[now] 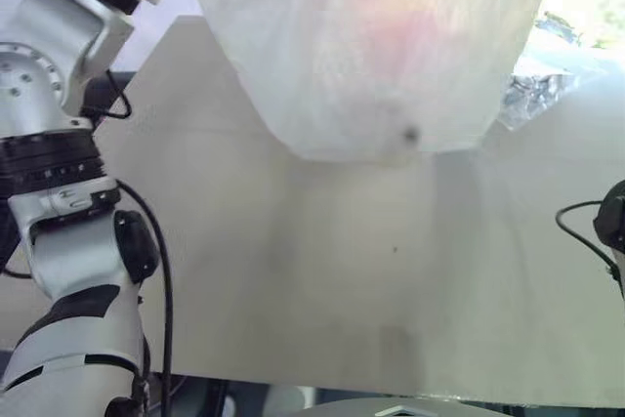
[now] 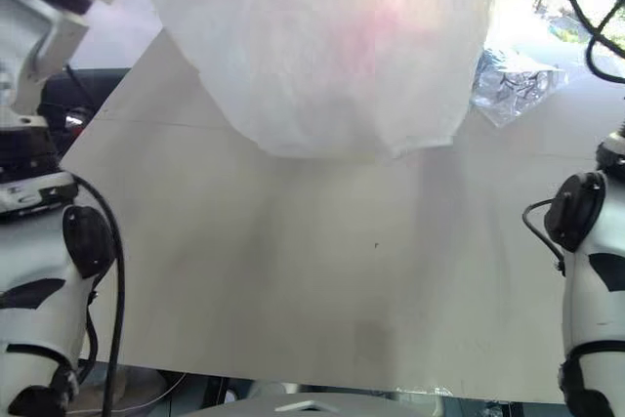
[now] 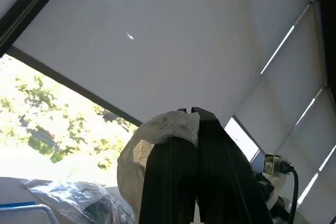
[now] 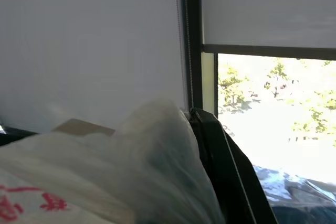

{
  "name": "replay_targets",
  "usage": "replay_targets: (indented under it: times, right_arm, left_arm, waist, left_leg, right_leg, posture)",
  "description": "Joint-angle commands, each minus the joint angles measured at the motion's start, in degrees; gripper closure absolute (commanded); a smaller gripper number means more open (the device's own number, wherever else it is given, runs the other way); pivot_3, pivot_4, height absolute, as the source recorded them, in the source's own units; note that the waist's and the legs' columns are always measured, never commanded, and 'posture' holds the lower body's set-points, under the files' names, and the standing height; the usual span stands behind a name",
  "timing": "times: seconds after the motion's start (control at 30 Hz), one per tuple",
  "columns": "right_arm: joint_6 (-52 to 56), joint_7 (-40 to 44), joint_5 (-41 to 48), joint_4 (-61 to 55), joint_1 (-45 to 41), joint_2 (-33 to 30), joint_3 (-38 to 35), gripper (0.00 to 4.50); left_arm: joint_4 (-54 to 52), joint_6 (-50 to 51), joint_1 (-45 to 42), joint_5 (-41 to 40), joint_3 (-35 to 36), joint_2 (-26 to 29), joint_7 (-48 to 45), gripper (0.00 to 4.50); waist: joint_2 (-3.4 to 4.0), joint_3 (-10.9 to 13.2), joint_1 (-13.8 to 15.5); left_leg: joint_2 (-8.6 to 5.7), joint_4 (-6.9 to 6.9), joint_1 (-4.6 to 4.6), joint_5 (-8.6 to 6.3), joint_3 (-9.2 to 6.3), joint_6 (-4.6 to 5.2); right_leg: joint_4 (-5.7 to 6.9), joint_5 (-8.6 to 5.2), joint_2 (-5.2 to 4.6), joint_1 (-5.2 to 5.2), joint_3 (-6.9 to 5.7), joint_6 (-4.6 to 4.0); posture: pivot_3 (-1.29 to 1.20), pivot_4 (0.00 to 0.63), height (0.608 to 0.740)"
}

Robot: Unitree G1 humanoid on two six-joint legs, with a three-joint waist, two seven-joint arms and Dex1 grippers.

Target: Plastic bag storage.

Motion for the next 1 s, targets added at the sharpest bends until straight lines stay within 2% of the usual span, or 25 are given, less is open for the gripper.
replay_targets:
  times: [0.03,0.2,0.33,0.43,0.57,0.67,0.73,0.83,0.87,0.93,1.0]
  right_arm:
    - [6.8,-1.8,3.8,-11.0,4.0,-3.2,-4.8,4.5]
    - [15.0,-4.2,9.1,-22.7,11.9,-1.6,-8.4,4.5]
    - [19.7,-7.4,12.1,-29.2,14.9,1.4,-9.9,4.5]
    - [26.6,-10.4,15.9,-36.3,17.4,6.4,-13.1,4.5]
    - [32.0,-9.5,18.3,-48.6,31.2,6.1,-13.8,4.5]
    - [31.8,-6.7,19.2,-55.3,44.7,2.5,-14.1,4.5]
    - [30.2,-3.0,19.5,-59.3,56.8,-1.0,-15.7,4.5]
    - [25.7,1.8,18.8,-62.2,69.6,-5.3,-17.0,4.5]
    - [23.8,1.9,17.8,-62.1,72.1,-5.6,-17.1,4.5]
    - [17.3,-1.5,11.7,-60.0,74.7,-5.6,-13.7,4.5]
    - [9.2,-1.3,7.3,-57.9,76.0,-5.1,-9.4,4.5]
  left_arm:
    - [-2.4,2.9,0.5,4.1,-0.4,-1.4,-3.7,4.41]
    - [-5.8,6.8,4.1,5.5,1.0,-3.1,-4.7,4.41]
    - [-10.9,9.0,6.8,7.7,0.1,-3.7,-5.8,4.41]
    - [-18.5,12.1,12.7,7.9,-1.2,-3.3,-7.0,4.41]
    - [-29.8,14.4,22.9,8.1,-1.6,-3.0,-5.7,4.41]
    - [-35.0,15.0,31.4,7.7,-0.1,-3.3,-3.2,4.41]
    - [-39.4,15.3,39.6,9.4,-0.1,-1.6,-4.5,4.41]
    - [-44.0,13.6,47.6,14.5,-1.7,2.3,-9.0,4.41]
    - [-44.9,12.1,49.6,16.8,-2.3,3.5,-10.5,4.41]
    - [-45.4,5.6,52.6,23.3,-3.0,2.0,-11.0,4.41]
    - [-45.2,1.5,54.6,28.9,-5.6,2.5,-13.6,4.41]
  waist:
    - [0.0,0.0,-0.1]
    - [0.01,0.0,-0.8]
    - [0.02,0.0,-1.4]
    - [0.04,0.0,-1.5]
    - [0.03,-0.1,-1.0]
    - [0.01,-0.1,-0.3]
    - [0.01,-0.1,-0.1]
    - [0.0,-0.1,0.0]
    - [0.0,-0.1,-0.1]
    - [0.02,-0.1,0.0]
    - [0.01,-0.1,-0.1]
  left_leg:
    - [0.02,-0.03,-0.03,0.0,-0.01,0.0]
    - [0.09,-0.07,-0.33,0.02,0.1,-0.03]
    - [0.12,0.23,-0.69,0.09,0.05,-0.14]
    - [0.11,0.3,-0.61,0.09,0.06,-0.14]
    - [0.13,0.35,-0.65,0.09,0.0,-0.13]
    - [0.09,0.36,-0.71,0.08,-0.06,-0.13]
    - [0.06,0.37,-0.73,0.08,0.0,-0.12]
    - [0.09,0.33,-0.6,0.08,-0.02,-0.12]
    - [0.12,0.34,-0.53,0.08,-0.02,-0.12]
    - [0.12,0.35,-0.41,0.05,0.04,-0.06]
    - [0.15,0.35,0.32,-0.02,0.13,0.17]
  right_leg:
    - [-0.02,0.01,-0.01,-0.03,0.0,0.01]
    - [0.41,0.01,-0.25,-0.58,0.1,0.01]
    - [0.75,0.01,-0.22,-0.98,0.24,0.0]
    - [0.79,0.01,-0.23,-0.9,0.3,0.0]
    - [0.81,0.01,-0.23,-0.87,0.3,0.0]
    - [0.76,0.02,-0.31,-0.85,0.28,0.01]
    - [0.72,0.01,-0.32,-0.87,0.32,0.02]
    - [0.7,0.0,-0.26,-0.78,0.31,0.01]
    - [0.67,-0.01,-0.18,-0.69,0.29,0.0]
    - [0.69,-0.02,0.02,-0.63,0.33,-0.01]
    - [0.6,-0.15,0.18,0.01,0.33,-0.07]
  posture:
    - [0.0,0.15,0.74]
    - [0.0,0.15,0.74]
    - [0.0,0.15,0.74]
    - [0.0,0.15,0.74]
    - [0.0,0.15,0.74]
    - [0.0,0.15,0.74]
    - [0.0,0.15,0.74]
    - [0.0,0.15,0.74]
    - [0.0,0.15,0.74]
    - [0.0,0.15,0.74]
    - [0.0,0.15,0.74]
